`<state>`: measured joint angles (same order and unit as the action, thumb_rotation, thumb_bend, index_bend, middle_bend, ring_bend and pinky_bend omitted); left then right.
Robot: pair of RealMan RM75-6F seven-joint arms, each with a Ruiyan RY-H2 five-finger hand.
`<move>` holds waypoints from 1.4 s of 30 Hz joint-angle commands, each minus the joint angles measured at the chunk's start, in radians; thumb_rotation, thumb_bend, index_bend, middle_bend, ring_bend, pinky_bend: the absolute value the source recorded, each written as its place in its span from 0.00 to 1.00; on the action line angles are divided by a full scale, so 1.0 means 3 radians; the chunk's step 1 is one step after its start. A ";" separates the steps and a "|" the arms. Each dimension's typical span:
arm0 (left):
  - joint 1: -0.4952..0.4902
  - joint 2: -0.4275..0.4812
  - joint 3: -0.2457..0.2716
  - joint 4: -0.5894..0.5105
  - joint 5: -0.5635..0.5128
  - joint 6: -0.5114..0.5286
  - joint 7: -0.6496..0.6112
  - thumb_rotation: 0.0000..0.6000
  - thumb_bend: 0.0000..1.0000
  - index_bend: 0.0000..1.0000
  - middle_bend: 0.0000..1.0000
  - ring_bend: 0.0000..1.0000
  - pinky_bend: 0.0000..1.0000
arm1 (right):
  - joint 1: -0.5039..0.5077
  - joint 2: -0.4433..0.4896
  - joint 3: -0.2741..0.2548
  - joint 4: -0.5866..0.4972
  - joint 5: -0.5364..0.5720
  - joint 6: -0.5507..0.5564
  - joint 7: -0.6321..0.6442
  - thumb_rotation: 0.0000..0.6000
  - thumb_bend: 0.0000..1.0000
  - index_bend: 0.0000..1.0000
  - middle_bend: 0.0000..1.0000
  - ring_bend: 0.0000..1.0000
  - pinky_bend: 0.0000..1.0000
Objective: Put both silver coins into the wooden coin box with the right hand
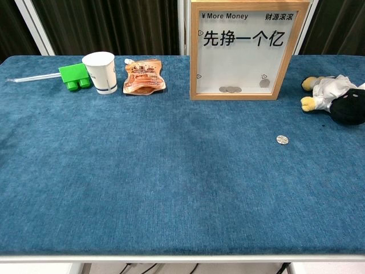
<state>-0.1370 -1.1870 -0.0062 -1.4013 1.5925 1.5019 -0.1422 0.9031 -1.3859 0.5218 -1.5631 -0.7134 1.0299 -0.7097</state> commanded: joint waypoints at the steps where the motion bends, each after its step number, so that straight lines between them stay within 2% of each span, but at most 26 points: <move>1: 0.0005 0.0005 0.0002 0.0010 -0.0001 0.0006 -0.0014 1.00 0.03 0.04 0.00 0.00 0.00 | 0.0176 -0.0042 -0.0013 0.0013 0.0257 0.0042 -0.0127 1.00 0.43 0.77 0.05 0.00 0.00; 18: -0.0003 -0.0007 -0.0003 0.0064 0.0000 0.0004 -0.0088 1.00 0.03 0.04 0.00 0.00 0.00 | 0.0396 -0.0145 -0.0220 0.0201 0.0615 0.0107 -0.0109 1.00 0.44 0.77 0.05 0.00 0.00; 42: -0.0016 0.0013 -0.0014 0.0042 -0.0022 -0.0016 -0.0087 1.00 0.03 0.04 0.00 0.00 0.00 | 0.0506 -0.0138 -0.0364 0.0241 0.0728 0.0116 0.0025 1.00 0.44 0.77 0.05 0.00 0.00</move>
<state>-0.1418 -1.1831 -0.0104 -1.3886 1.5856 1.4970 -0.1684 1.0548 -1.4271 0.4128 -1.4909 -0.4953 1.0648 -0.7022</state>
